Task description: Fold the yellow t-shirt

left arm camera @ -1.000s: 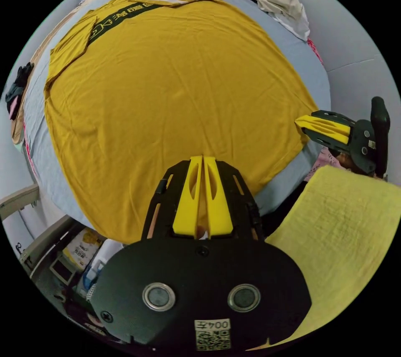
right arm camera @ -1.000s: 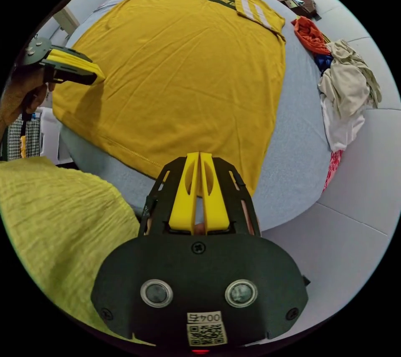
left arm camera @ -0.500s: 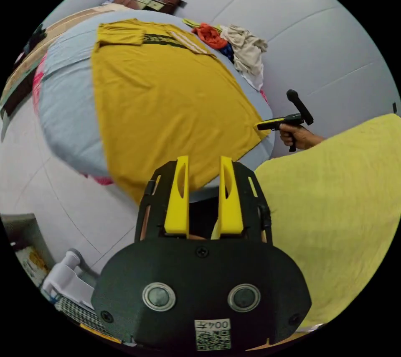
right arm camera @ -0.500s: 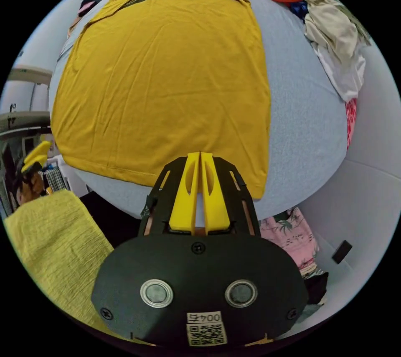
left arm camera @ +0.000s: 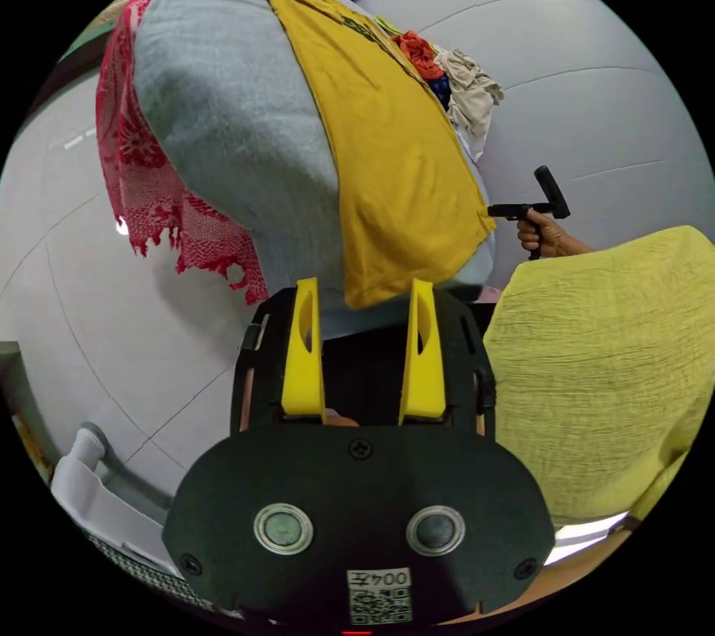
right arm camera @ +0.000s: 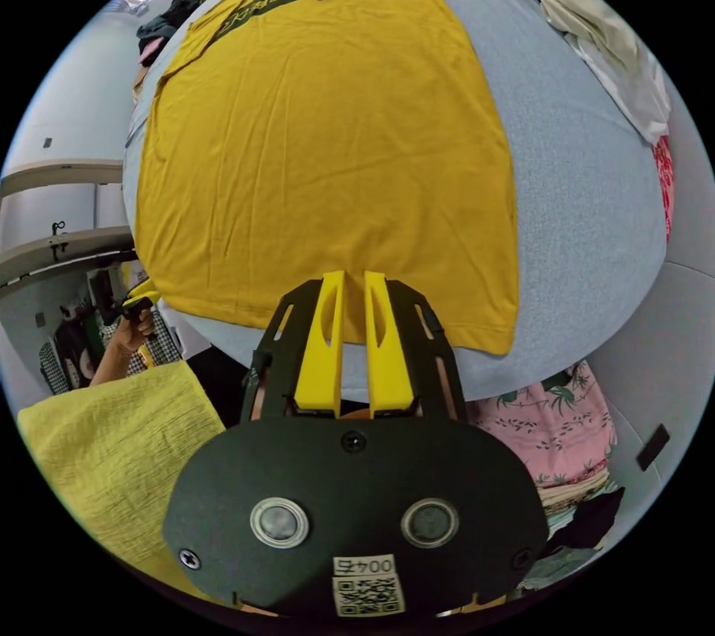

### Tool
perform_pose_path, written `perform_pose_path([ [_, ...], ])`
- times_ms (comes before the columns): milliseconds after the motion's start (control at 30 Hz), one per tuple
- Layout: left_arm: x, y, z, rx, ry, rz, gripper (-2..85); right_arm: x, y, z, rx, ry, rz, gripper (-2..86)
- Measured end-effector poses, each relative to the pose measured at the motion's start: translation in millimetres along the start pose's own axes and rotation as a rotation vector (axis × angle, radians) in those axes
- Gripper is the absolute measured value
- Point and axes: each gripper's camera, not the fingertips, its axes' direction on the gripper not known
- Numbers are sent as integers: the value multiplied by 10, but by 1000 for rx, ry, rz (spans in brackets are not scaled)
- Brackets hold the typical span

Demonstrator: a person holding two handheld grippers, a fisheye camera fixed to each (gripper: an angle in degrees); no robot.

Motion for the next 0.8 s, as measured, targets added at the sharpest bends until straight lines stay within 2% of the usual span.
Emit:
perform_pose_path([
  [233,-265,144,-305,1,156,17,146,312,185,-570,24,-92,96,41],
  [400,-341,254,-504,-30,241,22,90,586,397,-1080,83,-194,107,77],
  [500,-363,363,-682,-17,234,-15,43,964,649,-1548,179,-250,140,95],
  [667,-269,516,-980,14,208,-79,30,2014,1199,-2165,340,-462,339,99],
  [800,-176,599,-1181,37,201,-165,28,2400,1358,-2351,332,-488,357,99],
])
